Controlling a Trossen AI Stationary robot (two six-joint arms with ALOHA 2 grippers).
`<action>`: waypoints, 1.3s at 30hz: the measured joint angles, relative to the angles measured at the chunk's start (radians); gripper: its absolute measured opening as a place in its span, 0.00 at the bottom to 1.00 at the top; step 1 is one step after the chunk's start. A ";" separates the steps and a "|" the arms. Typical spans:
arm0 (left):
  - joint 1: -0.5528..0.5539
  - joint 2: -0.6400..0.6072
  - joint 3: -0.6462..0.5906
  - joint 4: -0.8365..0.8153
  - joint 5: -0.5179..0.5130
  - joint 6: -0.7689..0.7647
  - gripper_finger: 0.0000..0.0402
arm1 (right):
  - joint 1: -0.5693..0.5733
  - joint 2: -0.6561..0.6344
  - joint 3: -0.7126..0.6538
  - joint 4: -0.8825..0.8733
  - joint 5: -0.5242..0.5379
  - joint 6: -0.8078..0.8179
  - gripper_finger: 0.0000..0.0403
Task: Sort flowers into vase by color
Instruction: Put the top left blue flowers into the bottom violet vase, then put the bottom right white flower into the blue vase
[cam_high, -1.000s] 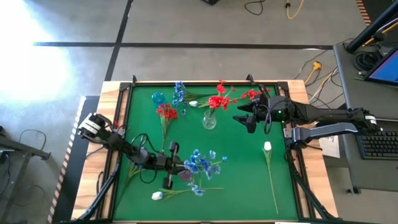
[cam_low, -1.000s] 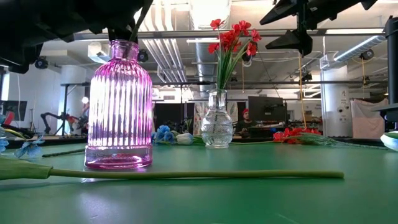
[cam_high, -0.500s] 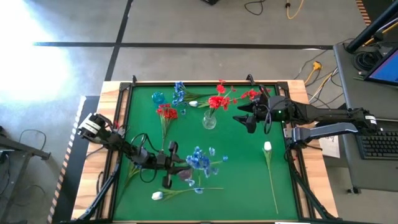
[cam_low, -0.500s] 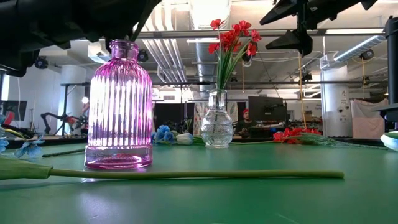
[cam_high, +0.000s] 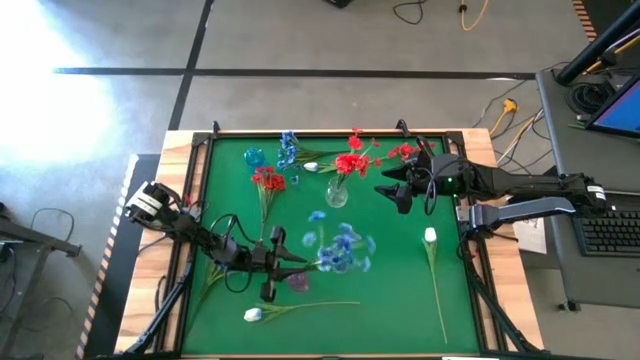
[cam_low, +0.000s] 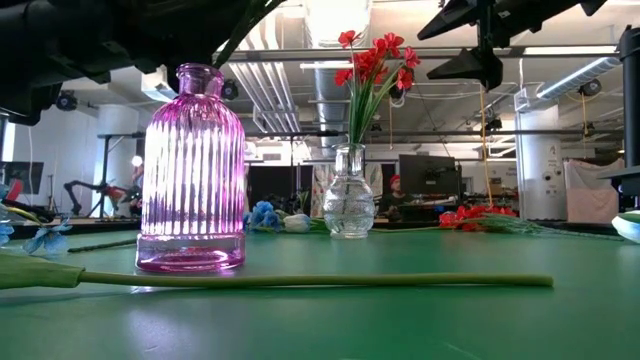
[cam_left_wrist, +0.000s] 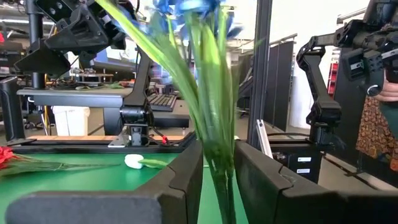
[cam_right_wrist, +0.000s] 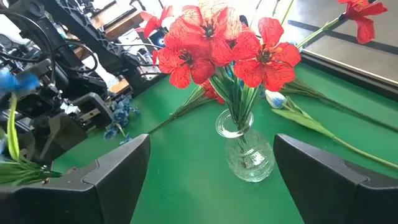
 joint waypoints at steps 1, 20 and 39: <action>0.000 0.000 0.000 0.000 0.000 0.000 0.19 | 0.000 0.000 0.000 0.000 0.000 0.001 0.82; -0.032 -0.045 -0.033 0.000 -0.033 0.027 0.19 | 0.000 0.000 0.000 0.000 0.000 0.003 0.82; -0.149 -0.245 -0.201 -0.001 -0.237 -0.019 0.19 | 0.000 0.000 0.000 -0.036 -0.026 0.146 0.82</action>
